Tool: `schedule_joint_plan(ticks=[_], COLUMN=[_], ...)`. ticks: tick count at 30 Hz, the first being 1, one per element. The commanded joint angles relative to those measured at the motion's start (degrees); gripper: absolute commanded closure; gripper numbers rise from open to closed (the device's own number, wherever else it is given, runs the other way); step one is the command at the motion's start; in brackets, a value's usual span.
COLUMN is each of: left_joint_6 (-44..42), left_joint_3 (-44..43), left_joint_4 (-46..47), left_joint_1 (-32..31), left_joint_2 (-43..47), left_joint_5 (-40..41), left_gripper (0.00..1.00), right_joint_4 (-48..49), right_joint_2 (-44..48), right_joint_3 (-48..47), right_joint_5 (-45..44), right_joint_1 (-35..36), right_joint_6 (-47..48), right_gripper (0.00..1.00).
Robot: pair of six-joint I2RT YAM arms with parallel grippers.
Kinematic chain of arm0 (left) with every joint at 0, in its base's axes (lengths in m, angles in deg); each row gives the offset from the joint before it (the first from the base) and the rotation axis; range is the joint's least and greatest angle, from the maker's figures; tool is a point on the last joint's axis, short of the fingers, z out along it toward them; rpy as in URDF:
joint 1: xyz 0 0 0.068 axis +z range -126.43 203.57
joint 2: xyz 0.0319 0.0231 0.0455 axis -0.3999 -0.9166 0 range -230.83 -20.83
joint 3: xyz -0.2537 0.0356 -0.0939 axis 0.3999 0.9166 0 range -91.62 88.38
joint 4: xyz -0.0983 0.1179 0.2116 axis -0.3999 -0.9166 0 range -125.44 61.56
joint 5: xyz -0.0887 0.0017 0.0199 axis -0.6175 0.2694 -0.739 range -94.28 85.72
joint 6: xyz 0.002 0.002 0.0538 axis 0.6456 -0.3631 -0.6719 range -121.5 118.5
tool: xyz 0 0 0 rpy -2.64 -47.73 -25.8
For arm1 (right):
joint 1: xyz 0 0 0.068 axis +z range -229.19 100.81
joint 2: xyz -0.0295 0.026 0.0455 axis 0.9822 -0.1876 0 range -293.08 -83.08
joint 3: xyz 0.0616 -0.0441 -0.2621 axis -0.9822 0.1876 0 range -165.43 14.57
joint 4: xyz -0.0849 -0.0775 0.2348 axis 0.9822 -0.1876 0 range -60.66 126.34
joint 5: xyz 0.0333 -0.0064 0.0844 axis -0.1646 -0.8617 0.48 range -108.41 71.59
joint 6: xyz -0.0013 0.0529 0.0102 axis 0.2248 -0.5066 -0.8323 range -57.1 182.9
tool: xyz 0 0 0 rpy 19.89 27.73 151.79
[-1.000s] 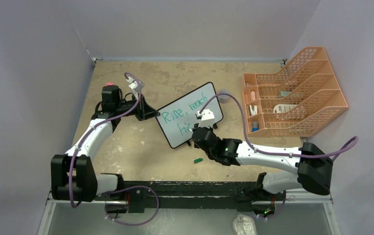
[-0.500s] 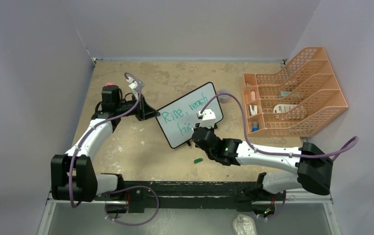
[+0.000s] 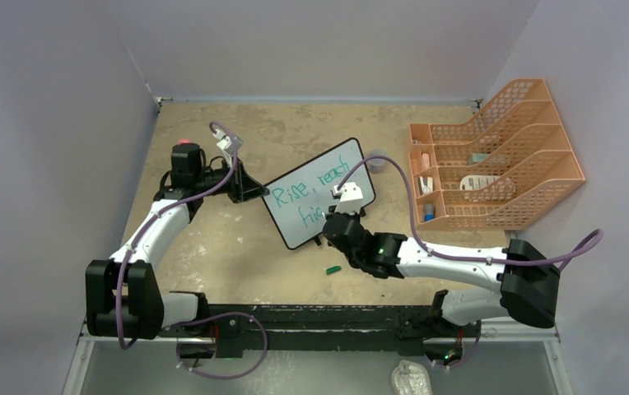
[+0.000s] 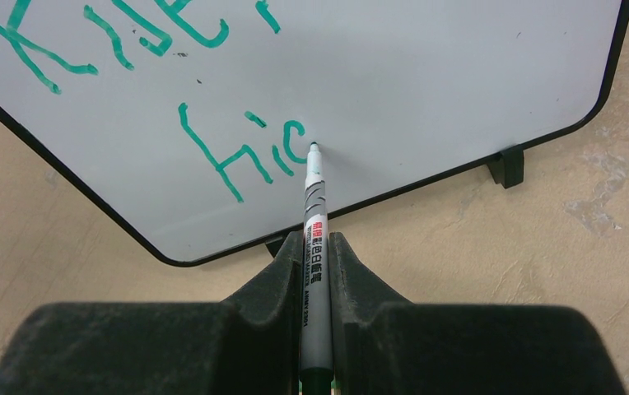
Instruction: Write a sentence on the whiteboard
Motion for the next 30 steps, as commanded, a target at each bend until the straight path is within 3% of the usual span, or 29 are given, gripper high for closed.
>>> schedule_joint_plan(ticks=[1,30], left_joint_6=[-2.1,-2.1], left_joint_3=[-1.2,-1.2], left_joint_4=[-0.7,-0.7], left_joint_1=[-0.1,-0.1], left_joint_2=[-0.7,-0.6], left_joint_5=[0.8,0.7], left_gripper=[1.0,1.0], right_joint_4=[2.9,3.9], right_joint_2=[1.1,0.6], right_joint_3=[-1.6,-2.9], right_joint_5=[-2.1,-2.0], right_joint_1=[-0.3,-0.3], right_joint_6=[0.8,1.9], right_gripper=[1.0,1.0])
